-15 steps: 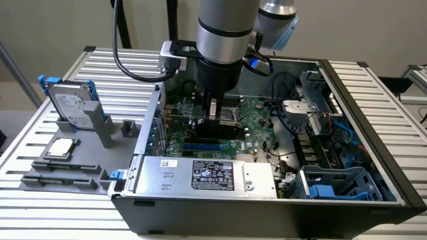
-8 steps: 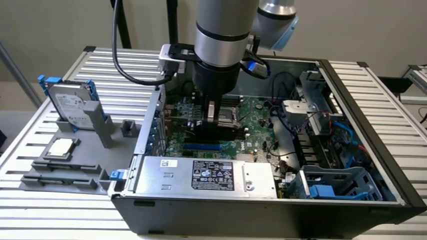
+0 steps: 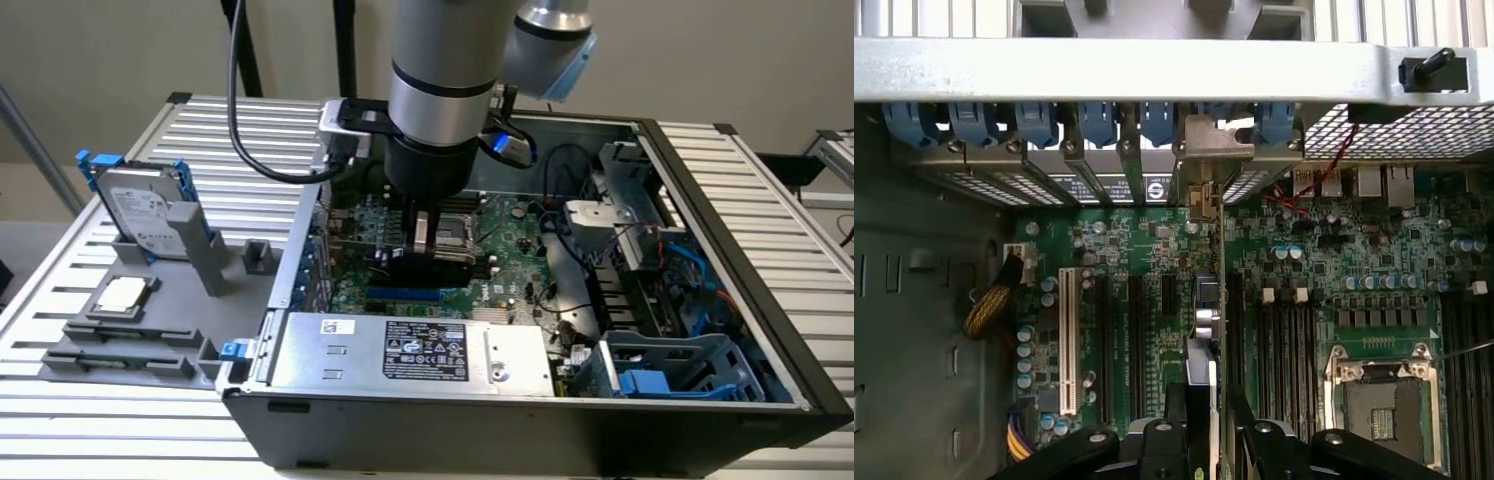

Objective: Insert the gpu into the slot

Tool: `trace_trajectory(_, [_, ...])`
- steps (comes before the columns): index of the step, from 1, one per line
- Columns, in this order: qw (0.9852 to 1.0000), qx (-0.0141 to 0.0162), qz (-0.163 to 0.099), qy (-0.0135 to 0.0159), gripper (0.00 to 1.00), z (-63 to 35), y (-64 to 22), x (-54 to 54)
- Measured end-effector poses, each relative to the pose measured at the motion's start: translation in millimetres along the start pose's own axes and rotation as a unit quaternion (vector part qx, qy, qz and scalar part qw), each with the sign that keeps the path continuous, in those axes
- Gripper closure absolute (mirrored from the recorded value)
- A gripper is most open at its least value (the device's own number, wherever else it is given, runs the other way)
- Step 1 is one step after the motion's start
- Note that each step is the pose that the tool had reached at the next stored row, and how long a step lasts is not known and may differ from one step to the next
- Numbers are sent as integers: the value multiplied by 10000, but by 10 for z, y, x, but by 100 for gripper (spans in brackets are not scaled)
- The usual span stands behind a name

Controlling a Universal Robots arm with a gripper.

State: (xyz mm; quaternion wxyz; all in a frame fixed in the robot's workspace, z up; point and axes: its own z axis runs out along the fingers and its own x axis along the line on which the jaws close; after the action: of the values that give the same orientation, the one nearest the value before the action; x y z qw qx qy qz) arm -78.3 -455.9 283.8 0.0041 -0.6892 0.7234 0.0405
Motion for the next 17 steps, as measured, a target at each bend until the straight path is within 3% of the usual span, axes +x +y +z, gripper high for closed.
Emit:
trace_trajectory(8, [10000,-2,0,0,74,10,-1,-1])
trace_trajectory(13, [10000,-30,-7,2,74,19,-5,-4])
trace_trajectory(17, [10000,-33,-23,4,74,37,-13,-4])
